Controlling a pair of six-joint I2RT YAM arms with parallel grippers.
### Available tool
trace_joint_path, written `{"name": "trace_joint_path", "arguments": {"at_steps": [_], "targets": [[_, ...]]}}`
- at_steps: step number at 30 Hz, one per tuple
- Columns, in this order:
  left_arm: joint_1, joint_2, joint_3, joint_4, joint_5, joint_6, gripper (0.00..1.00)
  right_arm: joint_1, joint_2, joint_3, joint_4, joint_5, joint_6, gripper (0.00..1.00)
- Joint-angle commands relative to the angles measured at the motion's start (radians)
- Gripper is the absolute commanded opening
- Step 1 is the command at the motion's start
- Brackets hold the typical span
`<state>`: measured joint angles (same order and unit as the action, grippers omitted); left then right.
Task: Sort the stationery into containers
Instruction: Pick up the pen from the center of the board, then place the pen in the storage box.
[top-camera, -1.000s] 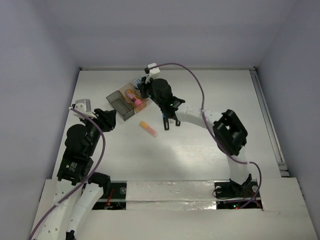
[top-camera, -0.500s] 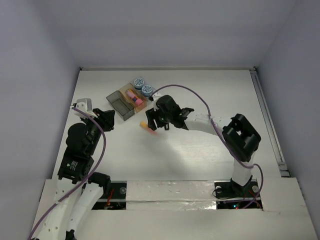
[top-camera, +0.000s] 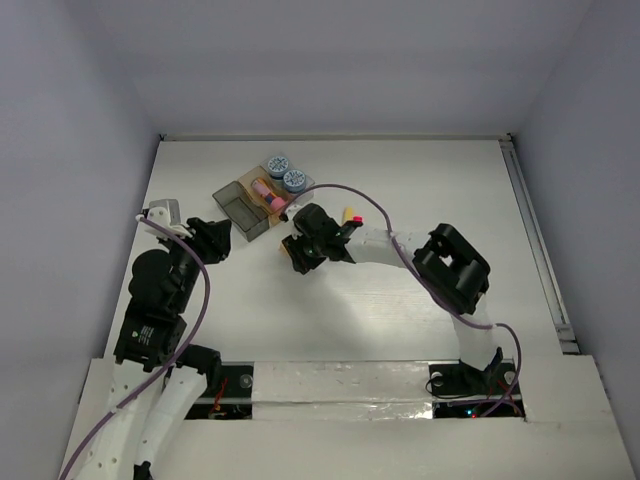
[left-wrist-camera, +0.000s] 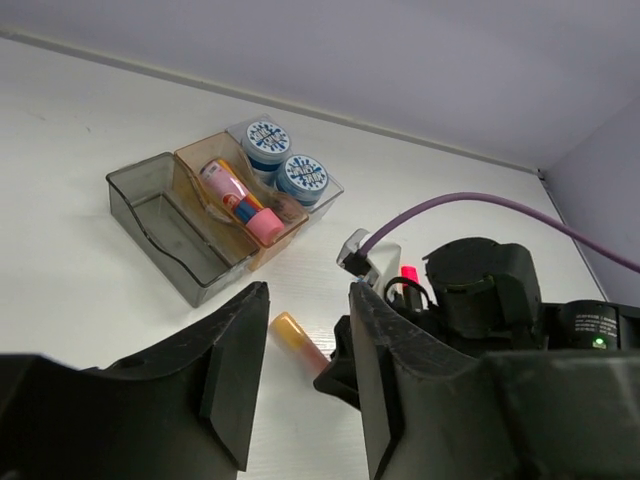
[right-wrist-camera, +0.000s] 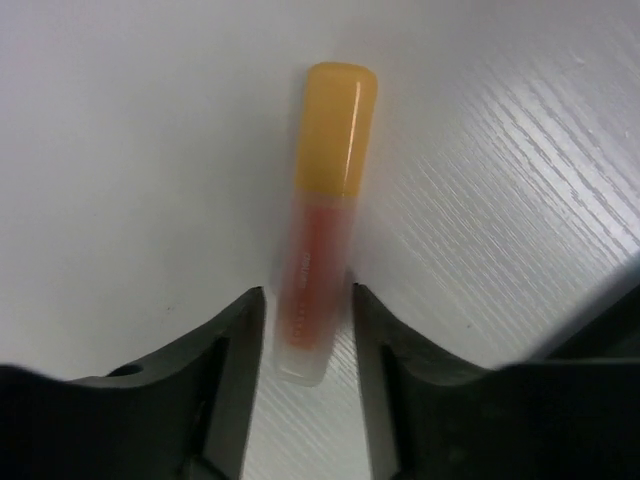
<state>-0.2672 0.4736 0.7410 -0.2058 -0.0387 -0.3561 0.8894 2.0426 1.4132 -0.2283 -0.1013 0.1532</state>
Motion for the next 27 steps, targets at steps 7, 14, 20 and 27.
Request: {"name": "trace_joint_path", "arguments": {"at_steps": [7,14,20,27], "targets": [[0.014,-0.043,-0.011,0.059,0.022,0.006,0.37,0.034,0.001,0.052,-0.022,0.091,0.005,0.12],[0.023,-0.058,-0.008,0.057,0.019,0.006,0.37,0.034,-0.119,0.036,0.039,0.054,0.019,0.07],[0.032,-0.058,-0.008,0.063,0.017,0.006,0.37,0.034,-0.131,0.099,0.116,-0.041,0.040,0.08],[0.043,-0.044,-0.006,0.059,0.030,0.005,0.38,0.034,0.089,0.410,0.193,-0.017,0.072,0.08]]}}
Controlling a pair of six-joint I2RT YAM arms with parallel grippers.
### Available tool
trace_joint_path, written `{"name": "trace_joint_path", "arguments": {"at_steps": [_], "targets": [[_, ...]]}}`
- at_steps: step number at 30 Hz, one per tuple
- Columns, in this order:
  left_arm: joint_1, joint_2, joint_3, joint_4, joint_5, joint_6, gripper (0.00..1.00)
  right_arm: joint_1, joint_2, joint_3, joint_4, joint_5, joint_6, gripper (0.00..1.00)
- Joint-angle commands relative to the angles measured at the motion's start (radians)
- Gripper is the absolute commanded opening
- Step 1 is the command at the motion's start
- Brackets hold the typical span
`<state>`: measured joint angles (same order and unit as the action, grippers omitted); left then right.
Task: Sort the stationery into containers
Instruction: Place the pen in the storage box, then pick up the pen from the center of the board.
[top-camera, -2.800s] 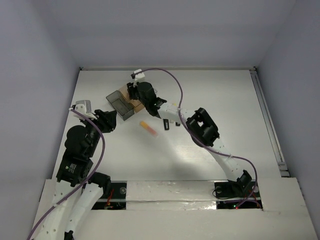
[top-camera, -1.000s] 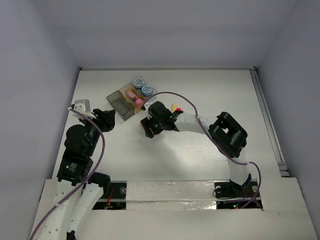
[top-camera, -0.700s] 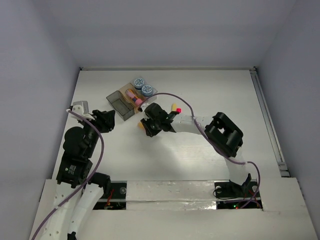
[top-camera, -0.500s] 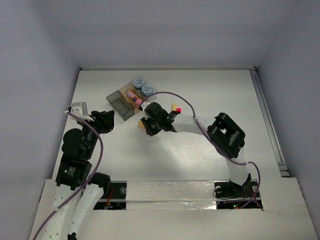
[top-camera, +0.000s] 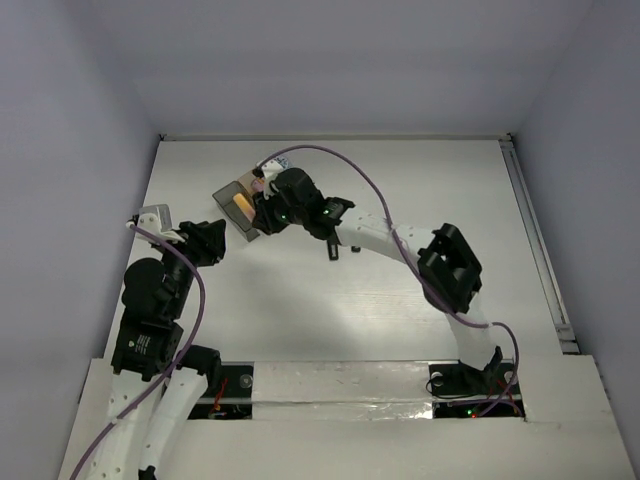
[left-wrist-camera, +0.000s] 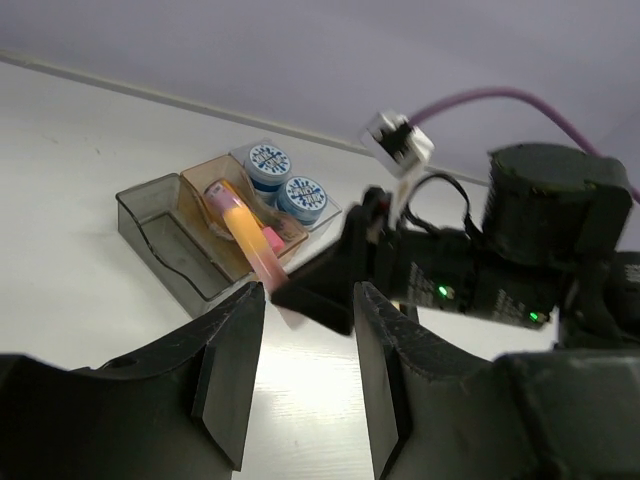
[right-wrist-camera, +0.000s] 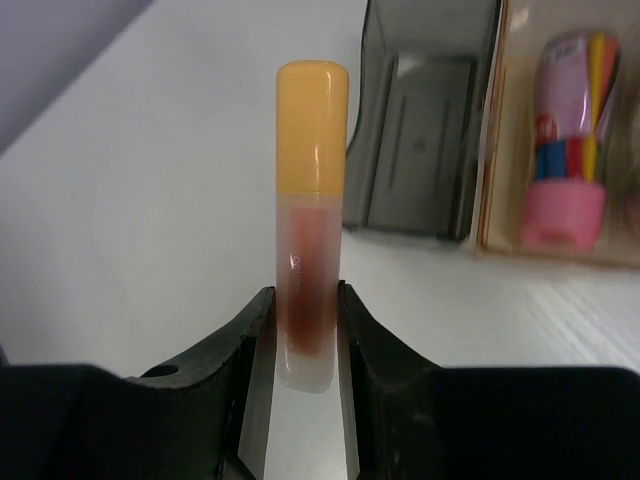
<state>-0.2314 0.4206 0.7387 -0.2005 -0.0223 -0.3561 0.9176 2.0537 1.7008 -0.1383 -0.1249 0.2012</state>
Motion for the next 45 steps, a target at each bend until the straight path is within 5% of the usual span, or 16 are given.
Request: {"name": "trace_joint_path", "arguments": {"at_steps": [1,9,19,24,28,30,32,33,36,41,45], "targets": [[0.007,0.007,-0.005,0.052,0.016,0.006,0.37,0.006,0.107,0.163,0.108,0.011,0.024,0.08],[0.017,0.011,-0.005,0.058,0.018,0.006,0.37,0.006,0.354,0.511,0.068,0.086,-0.002,0.10],[0.017,0.013,-0.005,0.061,0.018,0.006,0.37,-0.003,0.439,0.582,0.028,0.179,0.000,0.20],[0.017,0.015,-0.005,0.061,0.044,0.008,0.37,-0.003,0.413,0.557,0.049,0.195,-0.003,0.58],[0.026,0.006,-0.009,0.061,0.045,0.006,0.37,-0.003,0.363,0.544,0.036,0.205,-0.006,0.67],[0.026,0.004,-0.006,0.059,0.036,0.006,0.37,-0.003,0.306,0.440,0.058,0.246,-0.003,0.63],[0.026,0.013,-0.004,0.061,0.045,0.006,0.37,-0.003,0.186,0.329,0.103,0.287,0.006,0.42],[0.026,0.011,-0.005,0.061,0.047,0.008,0.37,-0.003,0.139,0.262,0.121,0.309,0.010,0.18],[0.026,0.004,-0.005,0.059,0.045,0.008,0.36,-0.028,-0.047,-0.056,0.187,0.358,0.020,0.01],[0.026,0.001,-0.009,0.065,0.061,0.008,0.35,-0.097,-0.214,-0.386,0.100,0.398,0.081,0.07],[0.026,0.017,-0.005,0.065,0.065,0.008,0.35,-0.135,-0.251,-0.440,0.016,0.367,0.090,0.34]]}}
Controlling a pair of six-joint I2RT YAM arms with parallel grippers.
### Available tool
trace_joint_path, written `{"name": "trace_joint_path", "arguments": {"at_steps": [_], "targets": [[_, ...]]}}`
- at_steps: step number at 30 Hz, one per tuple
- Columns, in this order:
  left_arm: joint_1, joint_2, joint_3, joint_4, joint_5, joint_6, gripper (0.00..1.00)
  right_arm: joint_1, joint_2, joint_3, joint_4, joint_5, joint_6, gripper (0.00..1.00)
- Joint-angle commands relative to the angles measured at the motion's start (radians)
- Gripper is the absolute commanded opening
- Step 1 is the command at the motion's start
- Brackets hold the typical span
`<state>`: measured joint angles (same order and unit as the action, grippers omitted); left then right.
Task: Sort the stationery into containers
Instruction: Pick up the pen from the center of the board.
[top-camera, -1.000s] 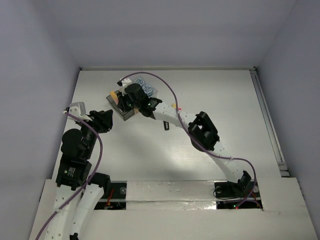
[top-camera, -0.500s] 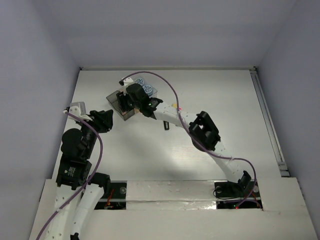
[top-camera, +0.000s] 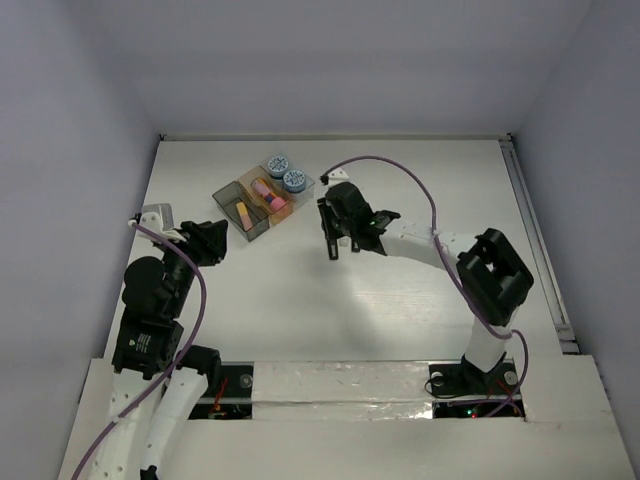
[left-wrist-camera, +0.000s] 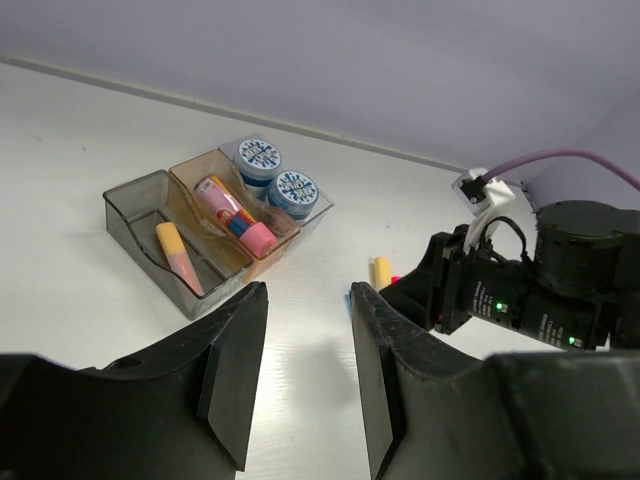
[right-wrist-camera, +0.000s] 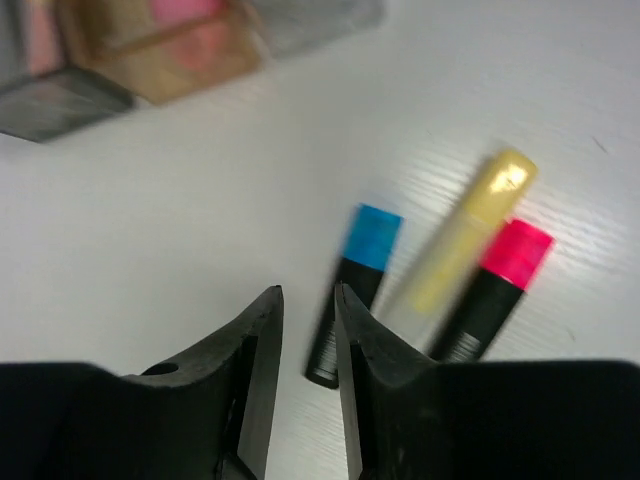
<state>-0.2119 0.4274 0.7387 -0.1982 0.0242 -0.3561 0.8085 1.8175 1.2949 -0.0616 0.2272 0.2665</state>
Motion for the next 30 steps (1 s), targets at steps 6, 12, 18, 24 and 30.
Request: {"name": "trace_joint_path", "arguments": {"at_steps": [6,12,18,24,30], "targets": [[0.006,0.008,-0.007,0.063,0.016,0.006,0.35,-0.058,0.037,0.006,-0.149,-0.037,0.013,0.41],[0.016,0.011,-0.009,0.066,0.023,0.008,0.35,-0.068,0.091,0.027,-0.135,-0.074,0.008,0.42],[0.016,0.013,-0.007,0.068,0.028,0.006,0.35,-0.068,0.150,0.075,-0.167,-0.060,0.005,0.42],[0.016,0.013,-0.007,0.068,0.034,0.008,0.35,-0.068,0.198,0.101,-0.178,-0.060,0.004,0.44],[0.016,0.011,-0.007,0.066,0.036,0.006,0.35,-0.068,0.220,0.115,-0.181,-0.062,0.005,0.45]]}}
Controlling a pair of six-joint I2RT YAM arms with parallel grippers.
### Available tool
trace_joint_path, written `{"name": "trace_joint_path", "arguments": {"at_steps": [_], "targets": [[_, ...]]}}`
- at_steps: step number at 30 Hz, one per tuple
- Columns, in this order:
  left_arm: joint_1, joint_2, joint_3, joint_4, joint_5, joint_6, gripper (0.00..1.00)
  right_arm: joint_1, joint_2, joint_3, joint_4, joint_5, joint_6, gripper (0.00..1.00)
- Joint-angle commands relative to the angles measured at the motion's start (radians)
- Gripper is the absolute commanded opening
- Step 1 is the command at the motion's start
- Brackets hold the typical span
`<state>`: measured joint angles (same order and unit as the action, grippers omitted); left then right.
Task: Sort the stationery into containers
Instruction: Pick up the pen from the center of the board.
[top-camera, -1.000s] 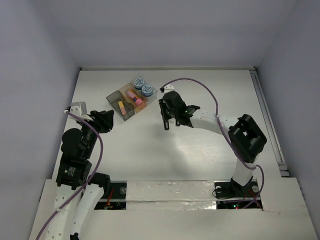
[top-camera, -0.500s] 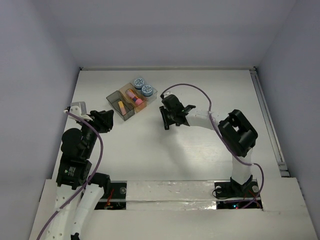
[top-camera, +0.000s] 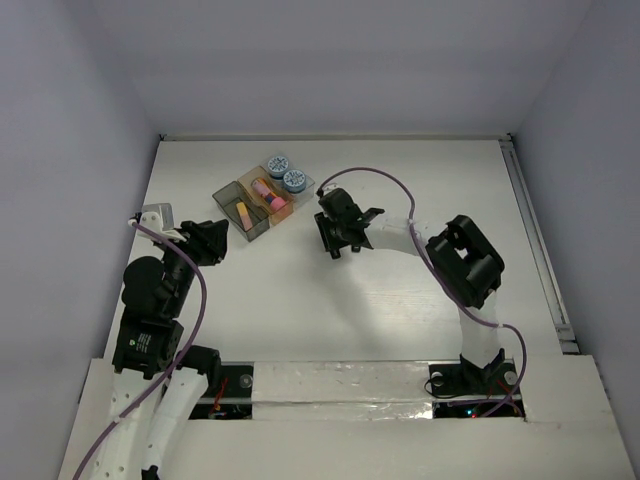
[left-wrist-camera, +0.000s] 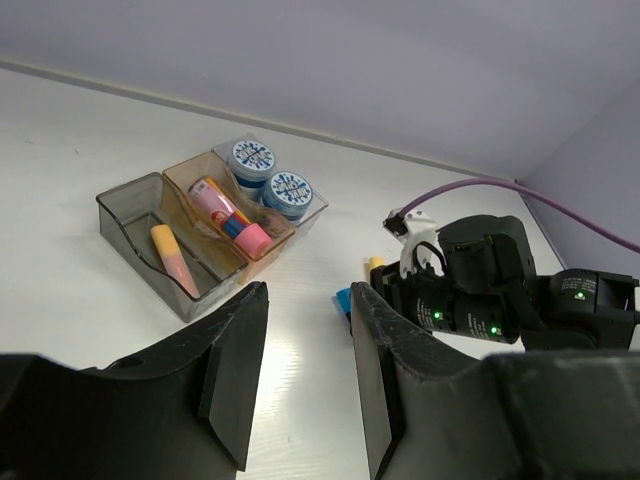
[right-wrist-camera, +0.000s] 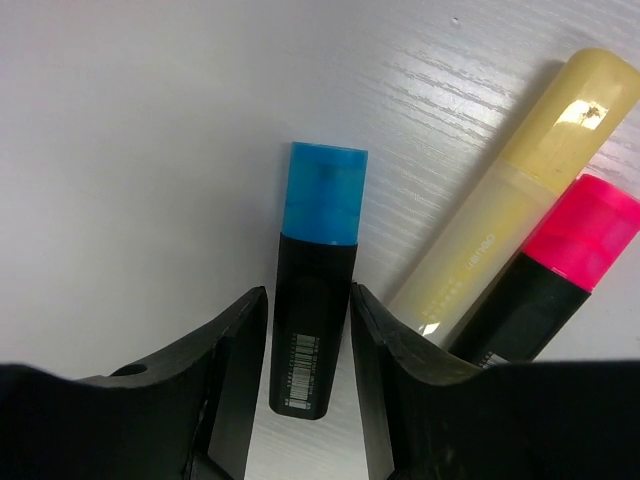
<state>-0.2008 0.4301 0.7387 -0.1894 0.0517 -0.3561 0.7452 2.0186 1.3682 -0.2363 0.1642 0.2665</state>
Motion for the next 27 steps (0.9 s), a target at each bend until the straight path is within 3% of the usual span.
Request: {"name": "trace_joint_path", "arguments": {"at_steps": [1,4,9,15,27], "targets": [[0.004,0.015,-0.007,0.059,0.011,0.008,0.35,-0.004,0.017,0.043,-0.006,0.000,0.002,0.45],[0.004,0.007,-0.009,0.061,0.020,0.006,0.35,-0.004,0.026,0.054,-0.011,0.017,-0.009,0.43],[0.004,0.021,-0.007,0.062,0.031,0.008,0.35,-0.004,-0.068,-0.003,0.054,0.003,-0.012,0.22],[0.004,0.025,-0.005,0.067,0.034,0.008,0.35,0.016,-0.188,-0.057,0.210,-0.156,0.004,0.19],[0.004,0.024,-0.007,0.068,0.025,0.006,0.35,0.094,0.173,0.520,0.264,-0.354,-0.023,0.24]]}}
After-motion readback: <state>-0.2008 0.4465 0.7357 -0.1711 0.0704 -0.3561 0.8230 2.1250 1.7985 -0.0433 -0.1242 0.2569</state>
